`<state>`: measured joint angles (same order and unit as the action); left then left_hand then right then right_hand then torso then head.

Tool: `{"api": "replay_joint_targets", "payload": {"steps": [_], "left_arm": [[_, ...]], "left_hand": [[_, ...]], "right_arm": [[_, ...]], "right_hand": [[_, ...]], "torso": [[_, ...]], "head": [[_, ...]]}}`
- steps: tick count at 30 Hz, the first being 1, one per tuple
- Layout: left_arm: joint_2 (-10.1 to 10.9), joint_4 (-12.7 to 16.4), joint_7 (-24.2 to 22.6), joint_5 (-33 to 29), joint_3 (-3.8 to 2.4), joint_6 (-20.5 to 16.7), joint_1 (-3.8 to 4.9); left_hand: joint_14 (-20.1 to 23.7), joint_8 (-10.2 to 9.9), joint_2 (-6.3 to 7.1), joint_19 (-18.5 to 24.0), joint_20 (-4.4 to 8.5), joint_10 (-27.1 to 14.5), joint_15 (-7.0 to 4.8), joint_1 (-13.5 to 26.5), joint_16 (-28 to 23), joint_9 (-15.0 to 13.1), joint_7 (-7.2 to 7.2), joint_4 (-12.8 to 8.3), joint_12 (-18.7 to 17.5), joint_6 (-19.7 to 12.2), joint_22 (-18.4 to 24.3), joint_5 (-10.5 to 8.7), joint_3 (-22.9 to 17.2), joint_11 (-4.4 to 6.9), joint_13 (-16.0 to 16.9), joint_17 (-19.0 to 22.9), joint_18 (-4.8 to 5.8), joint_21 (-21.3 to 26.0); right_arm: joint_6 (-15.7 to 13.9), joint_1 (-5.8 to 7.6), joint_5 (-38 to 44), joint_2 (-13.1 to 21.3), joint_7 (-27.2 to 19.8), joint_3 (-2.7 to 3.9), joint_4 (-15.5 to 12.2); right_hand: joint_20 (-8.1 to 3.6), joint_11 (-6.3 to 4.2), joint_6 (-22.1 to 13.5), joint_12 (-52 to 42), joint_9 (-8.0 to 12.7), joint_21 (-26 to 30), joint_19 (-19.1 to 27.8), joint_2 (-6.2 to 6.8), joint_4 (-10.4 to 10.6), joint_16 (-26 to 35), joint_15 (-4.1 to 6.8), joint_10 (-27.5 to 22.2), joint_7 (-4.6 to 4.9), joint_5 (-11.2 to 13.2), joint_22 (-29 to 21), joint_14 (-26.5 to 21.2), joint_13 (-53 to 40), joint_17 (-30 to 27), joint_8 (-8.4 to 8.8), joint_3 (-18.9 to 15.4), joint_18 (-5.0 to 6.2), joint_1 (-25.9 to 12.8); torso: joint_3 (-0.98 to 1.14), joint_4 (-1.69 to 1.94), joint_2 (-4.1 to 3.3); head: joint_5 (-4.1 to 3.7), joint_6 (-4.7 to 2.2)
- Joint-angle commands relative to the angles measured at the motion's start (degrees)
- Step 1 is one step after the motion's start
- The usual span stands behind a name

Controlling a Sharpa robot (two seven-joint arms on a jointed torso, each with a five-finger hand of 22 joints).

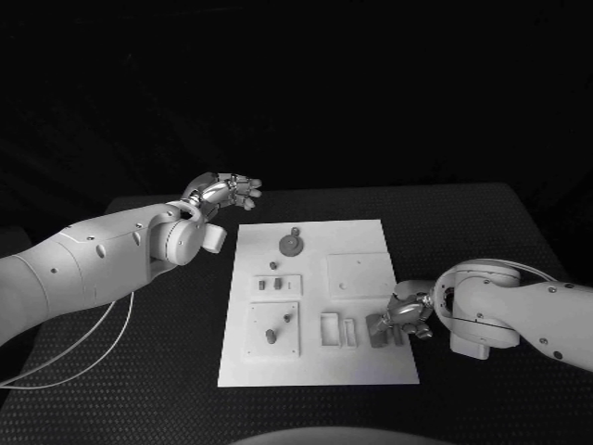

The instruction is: Assemble the parts on the task board

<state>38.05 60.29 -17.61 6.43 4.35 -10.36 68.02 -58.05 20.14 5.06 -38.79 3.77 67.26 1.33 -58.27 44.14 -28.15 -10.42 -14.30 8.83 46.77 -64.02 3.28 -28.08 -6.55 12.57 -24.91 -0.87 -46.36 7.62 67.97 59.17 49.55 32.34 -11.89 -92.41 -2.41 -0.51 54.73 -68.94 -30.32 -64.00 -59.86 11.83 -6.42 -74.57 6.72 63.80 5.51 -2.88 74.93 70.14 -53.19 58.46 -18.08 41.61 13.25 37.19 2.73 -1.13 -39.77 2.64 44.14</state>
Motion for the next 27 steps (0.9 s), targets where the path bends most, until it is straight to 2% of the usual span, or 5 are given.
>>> {"api": "replay_joint_targets", "payload": {"steps": [1, 4, 12, 22, 27], "left_arm": [[-0.05, 0.2, -0.34, -0.29, -0.03, 0.88, 0.02], [0.0, 0.24, -0.34, -0.29, -0.03, 0.83, 0.02], [0.01, 0.3, -0.3, -0.29, -0.04, 0.92, 0.02], [0.02, 0.3, -0.16, -0.29, -0.04, 1.05, 0.02], [0.01, 0.3, -0.11, -0.29, -0.04, 1.07, 0.03]], "left_hand": [[-0.21, 0.34, 0.04, 0.06, 0.19, -0.35, 0.36, 0.46, -0.26, 0.09, 0.13, 0.25, 0.05, -0.43, -0.06, 0.03, 0.01, 0.12, -0.09, -0.09, -0.8, 0.37], [-0.21, 0.35, 0.03, 0.07, 0.19, -0.35, 0.36, 0.48, -0.27, 0.1, 0.12, 0.27, 0.05, -0.44, -0.07, 0.03, 0.01, 0.11, -0.09, -0.11, -0.79, 0.38], [-0.21, 0.38, 0.01, 0.08, 0.18, -0.37, 0.37, 0.58, -0.32, 0.15, 0.11, 0.37, 0.06, -0.49, -0.1, 0.02, 0.04, 0.1, -0.09, -0.16, -0.79, 0.41], [-0.21, 0.39, 0.0, 0.08, 0.18, -0.39, 0.37, 0.61, -0.35, 0.19, 0.1, 0.4, 0.06, -0.53, -0.11, 0.02, 0.04, 0.1, -0.1, -0.19, -0.79, 0.44], [-0.2, 0.4, 0.01, 0.09, 0.18, -0.4, 0.38, 0.63, -0.37, 0.2, 0.09, 0.41, 0.06, -0.55, -0.12, 0.02, 0.05, 0.1, -0.1, -0.21, -0.79, 0.45]], "right_arm": [[0.42, -0.62, 0.32, -0.82, -0.22, -0.02, 0.89], [0.03, -1.4, 0.5, -1.93, -0.27, -0.05, 1.8], [-1.24, -2.75, 2.44, -4.75, -0.26, -0.06, 3.15], [-2.21, -3.04, 4.63, -6.42, 0.37, -0.18, 4.11], [-2.76, -3.05, 4.68, -6.73, 0.07, -0.19, 4.12]], "right_hand": [[-0.49, -0.13, 0.77, -0.1, 0.09, -0.39, 0.04, 0.13, -0.1, 0.08, -0.03, 0.19, 0.3, 0.09, 0.31, 0.14, -0.12, 0.06, 0.28, 0.25, 1.75, 0.18], [-0.49, -0.12, 0.75, -0.08, 0.09, -0.41, 0.04, 0.22, -0.17, 0.08, -0.03, 0.17, 0.31, 0.09, 0.3, 0.13, -0.14, 0.07, 0.29, 0.26, 1.75, 0.19], [-0.49, -0.1, 0.77, -0.06, 0.09, -0.44, 0.06, 0.39, -0.18, 0.1, -0.05, 0.15, 0.33, 0.09, 0.27, 0.12, -0.19, 0.09, 0.3, 0.23, 1.75, 0.03], [-0.52, -0.13, 0.99, -0.08, 0.02, -0.55, 0.01, 0.33, -0.33, 0.07, -0.03, 0.2, 0.28, 0.09, 0.21, 0.17, -0.3, 0.16, 0.22, 0.25, 1.75, 0.03], [-0.53, -0.15, 1.02, -0.09, 0.0, -0.61, -0.01, 0.2, -0.48, 0.06, -0.01, 0.23, 0.27, 0.09, 0.19, 0.19, -0.34, 0.19, 0.21, 0.23, 1.75, 0.09]], "torso": [[0.04, -0.01, 0.02], [-0.02, -0.03, 0.01], [0.02, 0.06, -0.02], [-0.13, -0.04, 0.04], [-0.09, -0.12, 0.06]], "head": [[0.23, 0.14], [0.31, 0.28], [0.46, 0.52], [0.8, 0.79], [0.89, 0.81]]}}
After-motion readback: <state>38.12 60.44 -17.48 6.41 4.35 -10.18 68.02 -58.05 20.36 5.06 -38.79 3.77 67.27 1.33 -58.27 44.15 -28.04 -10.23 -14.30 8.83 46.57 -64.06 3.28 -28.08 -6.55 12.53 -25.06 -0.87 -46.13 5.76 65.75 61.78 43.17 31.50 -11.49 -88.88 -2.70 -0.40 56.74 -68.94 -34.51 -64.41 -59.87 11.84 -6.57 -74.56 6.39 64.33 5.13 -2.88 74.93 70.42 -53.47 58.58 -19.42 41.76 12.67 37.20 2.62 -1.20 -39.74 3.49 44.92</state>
